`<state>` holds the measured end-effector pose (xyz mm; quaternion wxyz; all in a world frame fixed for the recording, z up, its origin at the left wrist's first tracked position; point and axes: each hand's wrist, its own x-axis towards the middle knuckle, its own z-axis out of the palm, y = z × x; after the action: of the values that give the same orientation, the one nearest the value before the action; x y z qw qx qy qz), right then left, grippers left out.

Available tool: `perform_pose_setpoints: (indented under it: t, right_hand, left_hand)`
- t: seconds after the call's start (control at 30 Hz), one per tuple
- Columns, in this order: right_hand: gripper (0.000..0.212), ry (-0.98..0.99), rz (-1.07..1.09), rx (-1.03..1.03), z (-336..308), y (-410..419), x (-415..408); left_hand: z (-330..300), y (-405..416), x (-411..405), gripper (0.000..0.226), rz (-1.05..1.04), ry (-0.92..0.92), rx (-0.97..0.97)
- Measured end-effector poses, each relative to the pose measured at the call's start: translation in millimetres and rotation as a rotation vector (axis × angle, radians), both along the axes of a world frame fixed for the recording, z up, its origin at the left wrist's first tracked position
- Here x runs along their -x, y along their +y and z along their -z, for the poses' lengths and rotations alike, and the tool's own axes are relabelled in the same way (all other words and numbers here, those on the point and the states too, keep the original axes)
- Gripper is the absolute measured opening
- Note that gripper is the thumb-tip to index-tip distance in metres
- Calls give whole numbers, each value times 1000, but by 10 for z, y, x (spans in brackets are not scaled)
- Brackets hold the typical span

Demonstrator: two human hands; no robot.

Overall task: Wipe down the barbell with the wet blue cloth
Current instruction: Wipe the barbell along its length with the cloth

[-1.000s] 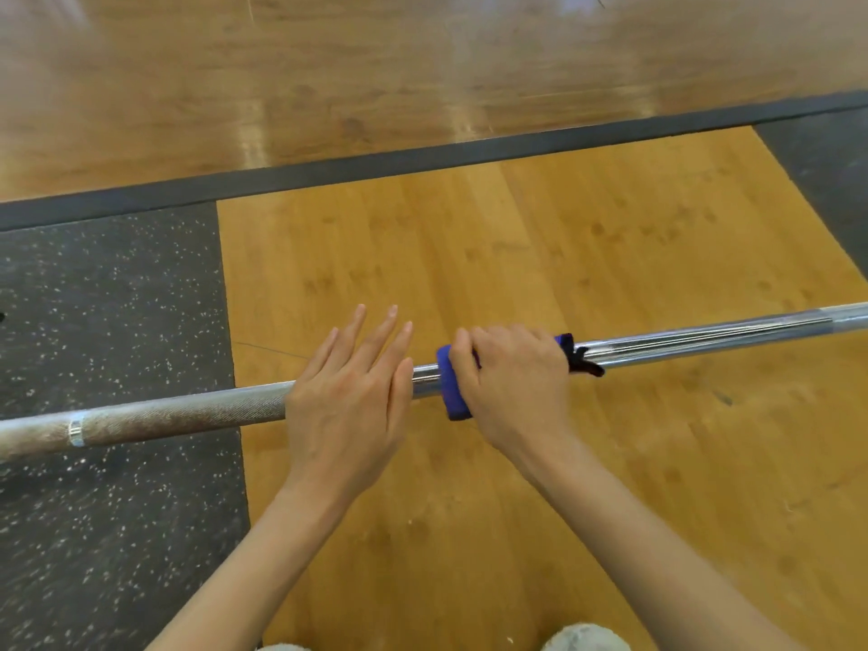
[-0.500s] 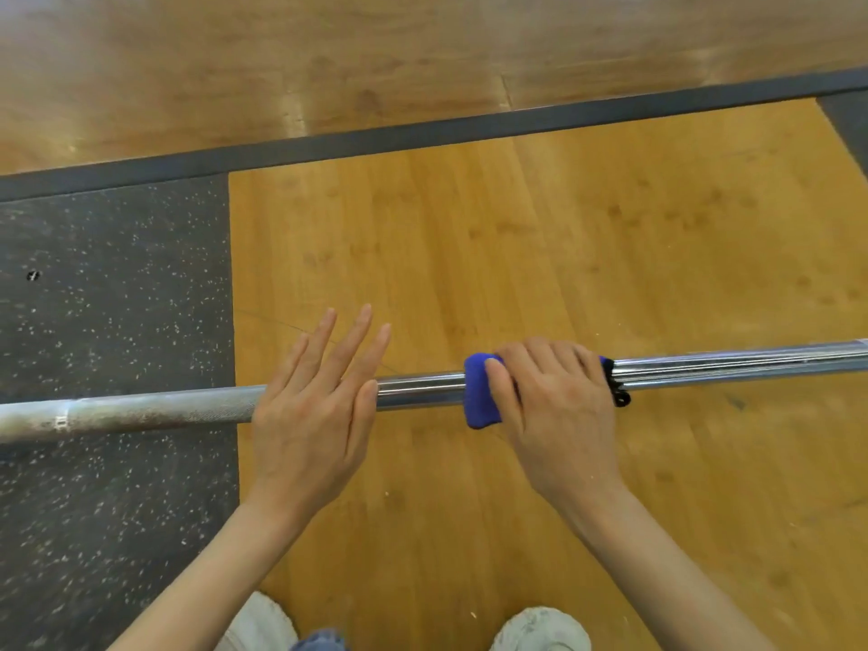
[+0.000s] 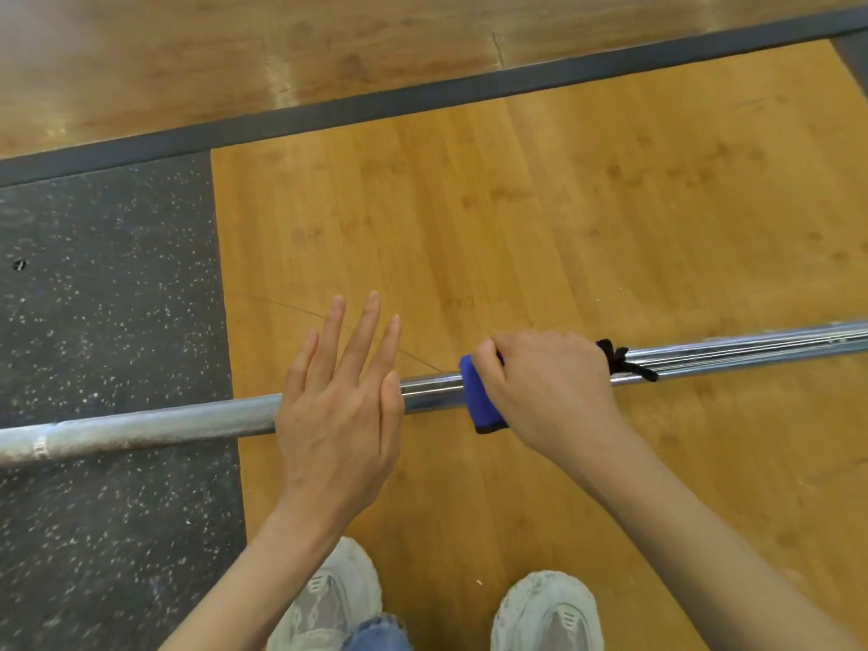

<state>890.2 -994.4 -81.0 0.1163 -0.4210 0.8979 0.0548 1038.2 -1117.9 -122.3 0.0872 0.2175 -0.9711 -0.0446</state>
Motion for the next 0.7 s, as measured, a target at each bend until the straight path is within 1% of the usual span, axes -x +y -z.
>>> perform_pose_setpoints:
  t: [0.03, 0.1, 0.13, 0.17, 0.2, 0.23, 0.27, 0.3, 0.33, 0.37, 0.4, 0.43, 0.47, 0.57, 0.63, 0.7]
  right_hand:
    - [33, -31, -112, -29, -12, -101, -23]
    - [39, -125, -220, -78, -108, -327, -117]
    - [37, -161, -258, -72, -134, -351, -132]
    - [31, -151, -302, -102, -96, -302, -98]
    - [28, -97, -333, -101, -79, -241, -53]
    - [31, -42, -322, -91, -48, -137, -32]
    - [31, -4, -258, -13, -6, -49, -43]
    - [23, 46, -169, 102, 26, -30, -93]
    - [24, 93, -84, 189, 102, -59, -181]
    - [35, 120, -15, 310, 204, -106, -309]
    - [42, 129, -8, 434, 299, -120, -439]
    - [45, 150, -21, 536, 340, -113, -516]
    - [44, 171, -41, 576, 393, -54, -541]
    - [41, 209, -46, 593, 523, 250, -475]
    - [43, 253, -56, 596, 601, 285, -500]
    - [45, 298, -114, 594, 684, 256, -553]
  left_hand:
    - [-9, 12, -10, 51, -1, -1, 3]
    - [-9, 35, -23, 52, 3, -11, 9]
    - [-10, 39, -31, 53, 5, -20, 8]
    - [-9, 41, -40, 53, 3, -26, 6]
    - [-6, 45, -52, 53, 0, -28, 3]
    - [-3, 54, -65, 53, 1, -26, 0]
    - [-3, 62, -72, 53, -1, -22, -3]
    - [-7, 71, -71, 53, -5, -19, -4]
    - [-14, 79, -72, 52, -4, -21, -3]
    - [-14, 86, -76, 52, 2, -22, 0]
    - [-13, 91, -83, 52, 8, -21, 4]
    - [-11, 88, -89, 52, 15, -18, 9]
    - [-6, 84, -90, 52, 18, -14, 10]
    - [10, 83, -63, 50, 15, 17, 3]
    - [14, 77, -34, 49, 7, 45, 2]
    - [22, 60, -15, 48, 12, 67, 8]
